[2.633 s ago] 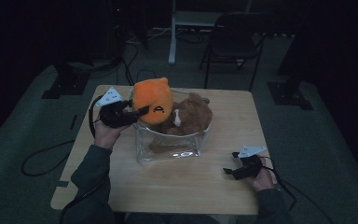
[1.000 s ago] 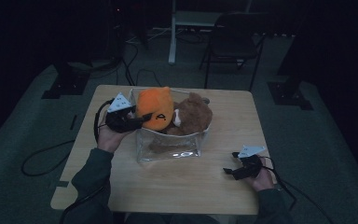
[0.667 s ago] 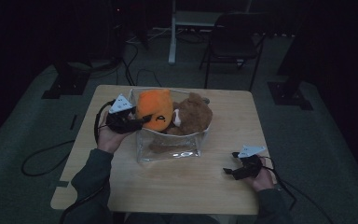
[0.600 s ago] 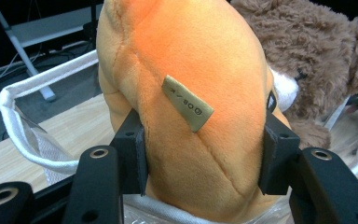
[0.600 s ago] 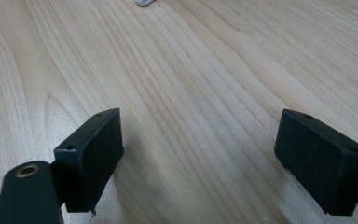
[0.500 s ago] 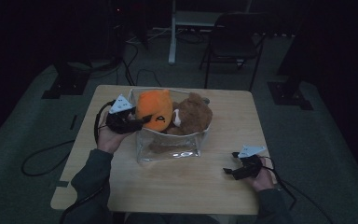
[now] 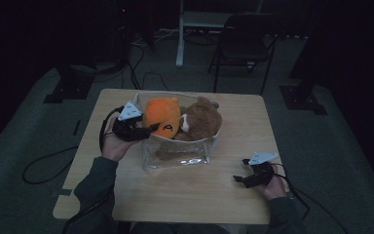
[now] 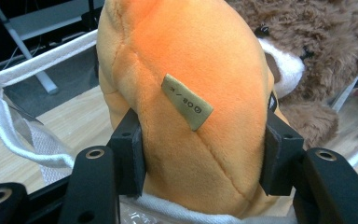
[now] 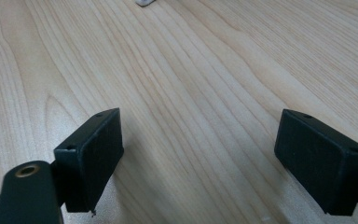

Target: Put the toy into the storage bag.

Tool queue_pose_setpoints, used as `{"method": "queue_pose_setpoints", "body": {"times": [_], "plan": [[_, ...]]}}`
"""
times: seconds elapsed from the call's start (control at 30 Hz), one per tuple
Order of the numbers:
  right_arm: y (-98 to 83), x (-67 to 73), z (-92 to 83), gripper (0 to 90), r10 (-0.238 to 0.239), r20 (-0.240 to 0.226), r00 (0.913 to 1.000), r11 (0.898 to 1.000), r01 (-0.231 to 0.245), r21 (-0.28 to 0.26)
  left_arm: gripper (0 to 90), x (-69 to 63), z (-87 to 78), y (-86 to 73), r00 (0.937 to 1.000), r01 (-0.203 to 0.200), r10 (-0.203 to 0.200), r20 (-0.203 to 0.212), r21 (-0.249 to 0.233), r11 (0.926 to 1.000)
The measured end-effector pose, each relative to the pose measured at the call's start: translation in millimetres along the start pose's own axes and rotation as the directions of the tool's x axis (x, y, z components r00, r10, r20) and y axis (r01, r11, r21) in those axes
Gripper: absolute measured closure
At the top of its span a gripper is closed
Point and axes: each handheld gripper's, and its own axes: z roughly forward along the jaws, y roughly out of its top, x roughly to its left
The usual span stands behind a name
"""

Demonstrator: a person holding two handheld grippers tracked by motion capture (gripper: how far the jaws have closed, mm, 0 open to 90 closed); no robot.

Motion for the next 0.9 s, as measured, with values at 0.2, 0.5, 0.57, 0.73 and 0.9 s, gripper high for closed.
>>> {"method": "queue_pose_setpoints", "body": {"times": [0.2, 0.5, 0.57, 0.73, 0.9], "plan": [[0.0, 0.0, 0.0, 14.6, 0.000, 0.000, 1.0000, 1.000, 0.000, 0.000, 44.1, -0.2, -0.6, 0.1, 1.0000, -0.005, 0.005, 0.003, 0.007, 1.0000], [0.0, -0.5, 0.0, 14.6, 0.006, -0.003, 1.0000, 1.000, -0.006, -0.003, 41.1, -0.2, 1.0, 1.3, 0.9997, -0.012, 0.011, 0.021, 0.016, 0.9998], [-0.1, -0.4, 0.0, 14.7, 0.006, -0.003, 1.0000, 1.000, -0.006, -0.003, 38.1, -0.8, 2.6, 2.1, 0.9996, -0.009, 0.009, 0.028, 0.020, 0.9998], [0.0, -0.5, -0.1, 14.6, 0.006, -0.003, 1.0000, 1.000, -0.006, -0.003, 30.9, -0.7, 7.2, 4.0, 0.9978, 0.019, -0.021, 0.062, 0.021, 0.9996], [-0.1, -0.5, -0.1, 14.6, 0.005, -0.004, 1.0000, 1.000, -0.005, -0.003, 26.1, 3.2, 10.1, 5.2, 0.9926, 0.066, -0.067, 0.102, 0.012, 0.9978]]}}
